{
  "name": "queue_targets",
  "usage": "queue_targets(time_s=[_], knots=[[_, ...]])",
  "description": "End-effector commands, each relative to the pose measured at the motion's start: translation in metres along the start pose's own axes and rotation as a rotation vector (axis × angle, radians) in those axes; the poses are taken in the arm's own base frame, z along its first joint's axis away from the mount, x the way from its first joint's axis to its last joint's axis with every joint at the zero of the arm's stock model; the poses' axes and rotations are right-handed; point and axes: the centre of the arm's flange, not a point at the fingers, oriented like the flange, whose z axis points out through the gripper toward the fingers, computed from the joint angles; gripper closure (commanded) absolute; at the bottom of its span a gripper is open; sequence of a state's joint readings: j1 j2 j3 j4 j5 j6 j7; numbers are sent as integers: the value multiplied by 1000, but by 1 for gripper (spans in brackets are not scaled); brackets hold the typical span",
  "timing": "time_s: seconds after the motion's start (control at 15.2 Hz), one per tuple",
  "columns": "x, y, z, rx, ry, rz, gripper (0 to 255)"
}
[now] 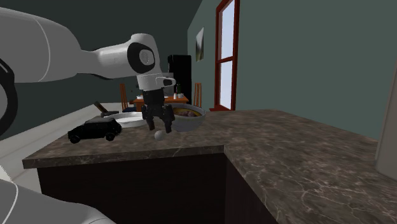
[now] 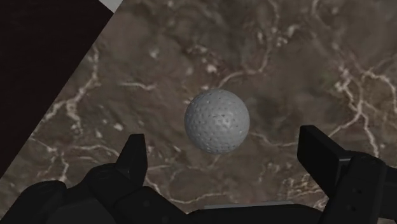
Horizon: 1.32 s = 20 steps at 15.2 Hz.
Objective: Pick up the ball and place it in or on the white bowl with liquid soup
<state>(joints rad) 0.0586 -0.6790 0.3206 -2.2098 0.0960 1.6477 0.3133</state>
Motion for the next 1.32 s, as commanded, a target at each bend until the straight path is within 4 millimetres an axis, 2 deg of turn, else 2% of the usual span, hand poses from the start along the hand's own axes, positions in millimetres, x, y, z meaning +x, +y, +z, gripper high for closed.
queue_targets(time_s=[0.0, 0.53, 0.59, 1.19, 1.25], knots=[[-1, 0, 13, 0, 0, 0, 0], [-1, 0, 13, 0, 0, 0, 0], [-1, 0, 13, 0, 0, 0, 255], [-1, 0, 13, 0, 0, 0, 255], [0, 0, 8, 0, 0, 0, 255]])
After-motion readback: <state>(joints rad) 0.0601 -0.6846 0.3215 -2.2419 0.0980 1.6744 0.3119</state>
